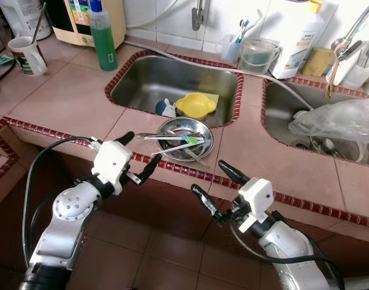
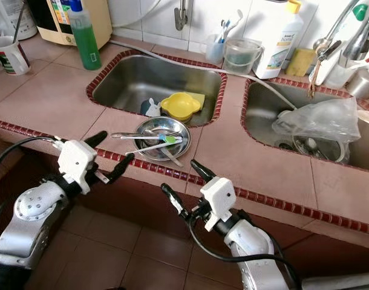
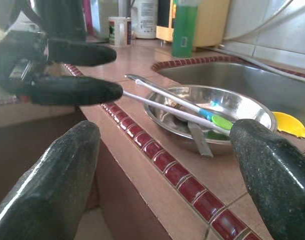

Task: Kitchen organization

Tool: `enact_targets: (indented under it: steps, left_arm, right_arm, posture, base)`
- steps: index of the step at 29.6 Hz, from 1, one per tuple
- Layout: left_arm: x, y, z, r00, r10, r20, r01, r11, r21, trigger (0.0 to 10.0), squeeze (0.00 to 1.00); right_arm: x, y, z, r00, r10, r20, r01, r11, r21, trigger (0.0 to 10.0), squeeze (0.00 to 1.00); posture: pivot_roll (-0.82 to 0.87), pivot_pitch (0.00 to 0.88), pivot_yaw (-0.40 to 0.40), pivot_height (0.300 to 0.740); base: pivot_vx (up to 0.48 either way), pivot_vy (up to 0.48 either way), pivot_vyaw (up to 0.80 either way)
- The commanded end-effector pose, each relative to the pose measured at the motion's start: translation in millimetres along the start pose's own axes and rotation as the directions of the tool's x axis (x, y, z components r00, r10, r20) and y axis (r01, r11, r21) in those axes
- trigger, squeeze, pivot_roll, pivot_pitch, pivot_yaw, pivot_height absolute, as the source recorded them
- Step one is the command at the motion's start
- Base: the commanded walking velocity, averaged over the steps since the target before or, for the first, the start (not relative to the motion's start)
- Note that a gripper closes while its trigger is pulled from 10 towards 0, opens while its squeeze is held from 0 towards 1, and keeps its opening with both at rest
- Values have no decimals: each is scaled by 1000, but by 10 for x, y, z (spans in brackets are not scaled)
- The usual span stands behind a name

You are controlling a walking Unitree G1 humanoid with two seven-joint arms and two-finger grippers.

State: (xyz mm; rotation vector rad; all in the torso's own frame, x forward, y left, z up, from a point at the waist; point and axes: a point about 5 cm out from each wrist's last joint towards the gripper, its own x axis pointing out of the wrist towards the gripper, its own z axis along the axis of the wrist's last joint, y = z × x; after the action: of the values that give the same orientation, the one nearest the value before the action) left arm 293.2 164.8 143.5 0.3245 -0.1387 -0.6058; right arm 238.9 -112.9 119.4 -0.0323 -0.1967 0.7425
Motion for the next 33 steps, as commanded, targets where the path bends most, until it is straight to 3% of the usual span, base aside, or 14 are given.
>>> enact_targets:
  steps: [1, 8, 11, 13, 14, 15, 16, 19, 20, 22, 23, 24, 25, 33]
  left_arm:
    - [25, 13, -2, 999, -39, -3, 39, 999, 37, 10000, 0]
    - [97, 8, -8, 983, -181, -3, 181, 981, 73, 10000, 0]
    - [114, 9, -18, 980, -200, -2, 200, 977, 80, 8549, 0]
    - [126, -4, -24, 975, -222, 3, 221, 972, 83, 8667, 0]
    - [132, -9, -26, 974, -228, 5, 227, 970, 85, 6627, 0]
    - [138, -10, -29, 973, -233, 8, 231, 969, 86, 6824, 0]
    - [151, -6, -33, 972, -233, 8, 232, 969, 87, 10000, 0]
    - [162, -1, -32, 972, -235, 11, 234, 968, 86, 10000, 0]
    - [165, 5, -26, 970, -243, 21, 240, 967, 84, 9020, 0]
    - [168, 9, -21, 969, -246, 26, 243, 966, 82, 9020, 0]
    - [175, 25, -13, 970, -240, 28, 237, 968, 87, 3137, 0]
    - [175, 25, -13, 970, -240, 28, 237, 968, 87, 3137, 0]
    - [174, 44, -1, 970, -238, 44, 234, 969, 81, 0, 0]
    - [174, 74, 0, 966, -255, 50, 250, 964, 92, 0, 0]
  right_arm:
    - [-29, 44, 46, 1000, 10, 3, -10, 999, 36, 10000, 0]
    - [-59, 149, 100, 999, 36, -8, -35, 992, 120, 10000, 0]
    - [-66, 180, 117, 999, 49, -10, -47, 987, 153, 10000, 0]
    - [-70, 206, 131, 998, 61, -14, -57, 980, 188, 10000, 0]
    - [-72, 212, 135, 998, 58, -18, -53, 978, 202, 10000, 0]
    - [-76, 220, 146, 998, 56, -18, -51, 975, 217, 10000, 0]
    - [-81, 226, 157, 999, 49, -19, -44, 973, 227, 10000, 0]
    - [-90, 227, 159, 999, 44, -23, -38, 973, 226, 10000, 0]
    - [-100, 222, 159, 999, 39, -27, -32, 974, 224, 10000, 0]
    - [-103, 218, 161, 999, 37, -28, -30, 974, 224, 10000, 0]
    - [-107, 214, 162, 999, 35, -28, -28, 974, 226, 10000, 0]
    - [-107, 214, 162, 999, 35, -28, -28, 974, 226, 10000, 0]
    - [-108, 213, 167, 999, 34, -30, -27, 973, 229, 10000, 0]
    - [-113, 205, 183, 999, 30, -38, -20, 971, 240, 10000, 0]
  posture:
    - [18, 156, -9, 740]
    - [14, 169, -2, 740]
    - [14, 175, 2, 740]
    - [14, 174, 3, 740]
    - [14, 174, 3, 740]
    - [14, 174, 3, 740]
    - [12, 174, 4, 740]
    - [9, 173, 5, 740]
    - [7, 173, 6, 740]
    - [6, 173, 7, 740]
    - [6, 174, 6, 740]
    - [6, 174, 6, 740]
    - [6, 173, 7, 740]
    - [6, 173, 12, 740]
  base:
    - [0, 0, 0]
    - [0, 0, 0]
    - [0, 0, 0]
    - [0, 0, 0]
    - [0, 0, 0]
    - [0, 0, 0]
    - [0, 0, 0]
    - [0, 0, 0]
    - [0, 0, 0]
    - [0, 0, 0]
    - [0, 0, 0]
    - [0, 0, 0]
    - [0, 0, 0]
    - [0, 0, 0]
